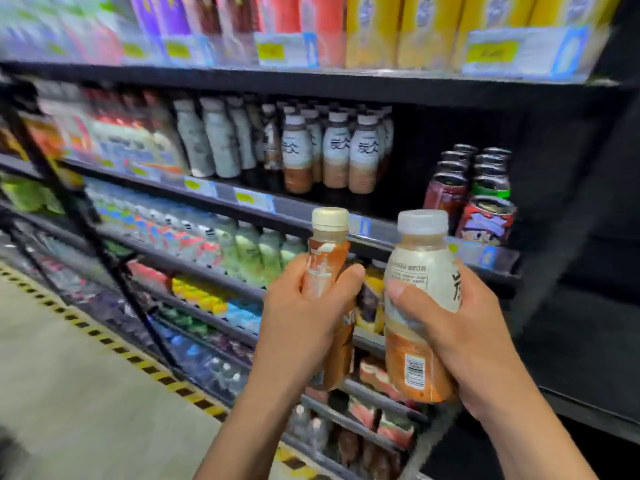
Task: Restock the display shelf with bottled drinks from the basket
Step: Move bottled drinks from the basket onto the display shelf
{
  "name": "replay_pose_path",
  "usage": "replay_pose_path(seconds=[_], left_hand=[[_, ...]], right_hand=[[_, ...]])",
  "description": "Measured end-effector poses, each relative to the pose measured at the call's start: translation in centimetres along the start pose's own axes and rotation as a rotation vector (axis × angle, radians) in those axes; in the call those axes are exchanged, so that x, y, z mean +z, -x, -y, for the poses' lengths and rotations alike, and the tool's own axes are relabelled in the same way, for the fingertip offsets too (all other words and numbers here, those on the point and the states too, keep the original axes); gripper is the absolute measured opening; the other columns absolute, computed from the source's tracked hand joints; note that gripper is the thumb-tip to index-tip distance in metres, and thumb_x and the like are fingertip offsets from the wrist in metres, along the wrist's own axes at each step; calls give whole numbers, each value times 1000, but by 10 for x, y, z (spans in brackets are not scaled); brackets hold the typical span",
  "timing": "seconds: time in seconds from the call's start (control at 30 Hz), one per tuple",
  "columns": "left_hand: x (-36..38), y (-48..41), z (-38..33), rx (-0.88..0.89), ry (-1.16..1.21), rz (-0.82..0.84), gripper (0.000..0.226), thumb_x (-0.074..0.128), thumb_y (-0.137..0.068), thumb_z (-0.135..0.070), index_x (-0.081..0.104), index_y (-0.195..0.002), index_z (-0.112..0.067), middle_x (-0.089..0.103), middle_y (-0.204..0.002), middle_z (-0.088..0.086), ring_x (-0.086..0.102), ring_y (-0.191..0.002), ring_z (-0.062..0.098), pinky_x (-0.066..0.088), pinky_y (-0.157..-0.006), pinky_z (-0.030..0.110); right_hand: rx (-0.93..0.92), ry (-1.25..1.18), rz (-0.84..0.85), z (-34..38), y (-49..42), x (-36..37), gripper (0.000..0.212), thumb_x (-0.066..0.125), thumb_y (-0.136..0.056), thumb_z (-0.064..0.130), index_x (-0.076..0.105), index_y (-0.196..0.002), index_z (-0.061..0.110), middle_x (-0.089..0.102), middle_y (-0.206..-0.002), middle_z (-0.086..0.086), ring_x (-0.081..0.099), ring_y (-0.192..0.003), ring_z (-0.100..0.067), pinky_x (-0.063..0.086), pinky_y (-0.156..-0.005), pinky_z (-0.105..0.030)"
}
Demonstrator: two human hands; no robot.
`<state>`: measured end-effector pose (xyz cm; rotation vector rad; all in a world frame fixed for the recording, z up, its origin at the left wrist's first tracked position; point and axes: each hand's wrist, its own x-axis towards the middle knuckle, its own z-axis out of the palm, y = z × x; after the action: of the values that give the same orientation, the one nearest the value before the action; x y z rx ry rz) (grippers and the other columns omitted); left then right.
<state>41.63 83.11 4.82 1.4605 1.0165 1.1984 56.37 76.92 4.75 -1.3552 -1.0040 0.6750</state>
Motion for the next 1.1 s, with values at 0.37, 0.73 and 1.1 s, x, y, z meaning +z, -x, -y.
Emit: replay_pose_path(seconds=[0.37, 0.73, 1.1], left_hand=[[-159, -108, 19, 30, 20, 58, 35, 71, -83, -43, 55, -76, -13, 51, -66, -2, 50, -62, 14, 41, -64, 34], [-167, -233, 27, -54, 172, 226, 29, 72, -83, -45, 65, -88, -18, 63, -75, 7, 65, -73, 22, 53, -74, 39], [-127, -359, 33, -146, 166, 335, 40, 76, -75, -49, 65, -95, -15, 70, -80, 6, 68, -67, 19, 55, -60, 33]], right_hand=[[-37, 9, -25, 13, -40, 187, 31, 82, -77, 35, 67, -102, 27, 74, -88, 5, 71, -76, -10, 52, -62, -23], [-70, 113, -284, 16, -121, 227, 31, 79, -74, 39, 64, -99, 30, 71, -86, 7, 69, -76, -8, 53, -65, -29], [88, 115, -528, 16, -229, 231, 56, 81, -54, 56, 71, -99, 24, 76, -90, 2, 74, -83, -18, 60, -80, -50]])
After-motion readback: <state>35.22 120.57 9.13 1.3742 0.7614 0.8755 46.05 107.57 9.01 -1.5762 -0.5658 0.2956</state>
